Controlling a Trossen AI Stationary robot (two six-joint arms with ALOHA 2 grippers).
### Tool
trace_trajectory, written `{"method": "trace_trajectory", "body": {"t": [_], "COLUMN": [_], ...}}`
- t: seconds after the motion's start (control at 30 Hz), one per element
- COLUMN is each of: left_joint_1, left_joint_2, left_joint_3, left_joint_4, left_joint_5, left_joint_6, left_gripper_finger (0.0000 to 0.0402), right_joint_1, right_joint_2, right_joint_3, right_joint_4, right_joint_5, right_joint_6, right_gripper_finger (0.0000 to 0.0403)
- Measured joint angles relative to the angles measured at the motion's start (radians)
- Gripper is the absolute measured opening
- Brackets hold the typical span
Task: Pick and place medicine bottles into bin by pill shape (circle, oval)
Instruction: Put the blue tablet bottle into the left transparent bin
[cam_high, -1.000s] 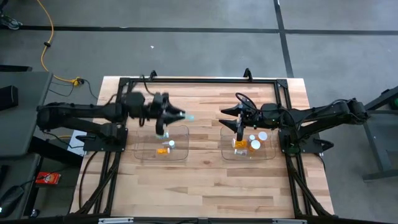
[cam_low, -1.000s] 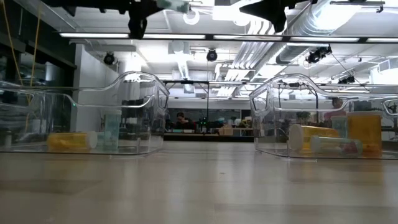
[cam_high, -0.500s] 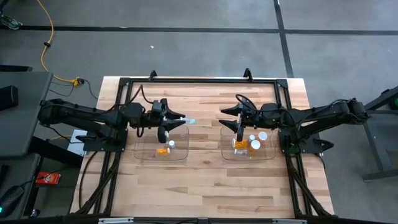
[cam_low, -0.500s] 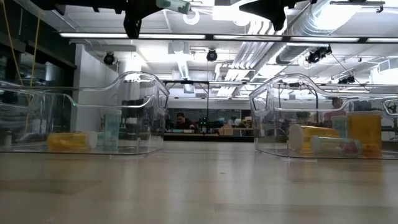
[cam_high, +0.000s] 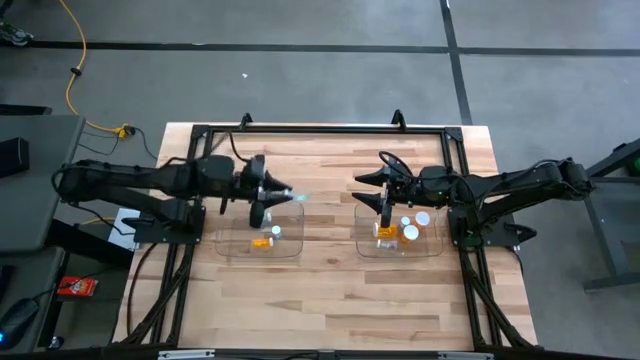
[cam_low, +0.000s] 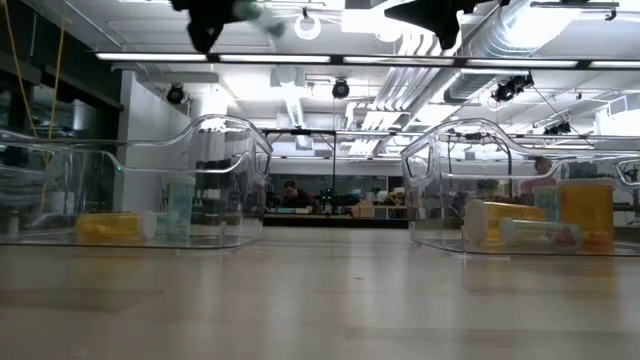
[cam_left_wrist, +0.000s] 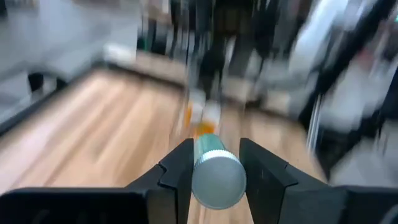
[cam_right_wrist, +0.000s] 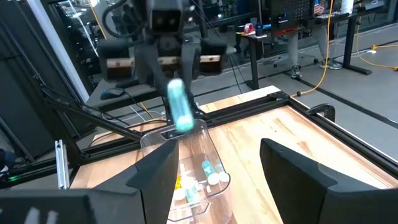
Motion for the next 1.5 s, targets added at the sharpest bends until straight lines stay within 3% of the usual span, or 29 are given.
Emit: {"method": "trace_trajectory", "body": {"t": [0.2,0.4,0.7,0.9,1.33,1.5], "left_joint_1": [-0.056,-0.143,-0.165,-0.164,-0.164,-0.163], "left_joint_2": [0.008,0.04,0.104,0.19,0.311,0.317], "left_joint_3": [0.146,0.138,-0.015,-0.039,-0.066,-0.066], "left_joint_4": [-0.573,-0.864,-0.737,-0.72,-0.594,-0.602], "left_joint_5": [0.03,-0.054,-0.068,-0.07,-0.079,-0.071], "left_joint_6": [0.108,0.085,0.096,0.17,0.155,0.144], "left_gripper_finger": [0.0102,0.0102,0.0102,0.0102,0.0103,0.0127], "right_joint_1": [-0.001,-0.001,-0.001,-0.001,-0.001,-0.001], "right_joint_2": [0.0,0.0,0.0,0.0,0.0,0.0], "right_joint_3": [0.0,0.0,0.0,0.0,0.0,0.0], "right_joint_4": [-0.004,-0.008,-0.016,-0.024,-0.031,-0.034], "right_joint_5": [0.008,0.008,0.028,0.031,0.053,0.053], "right_joint_6": [0.0,0.0,0.0,0.0,0.005,0.008], "right_gripper_finger": [0.022,0.022,0.022,0.022,0.022,0.022]}}
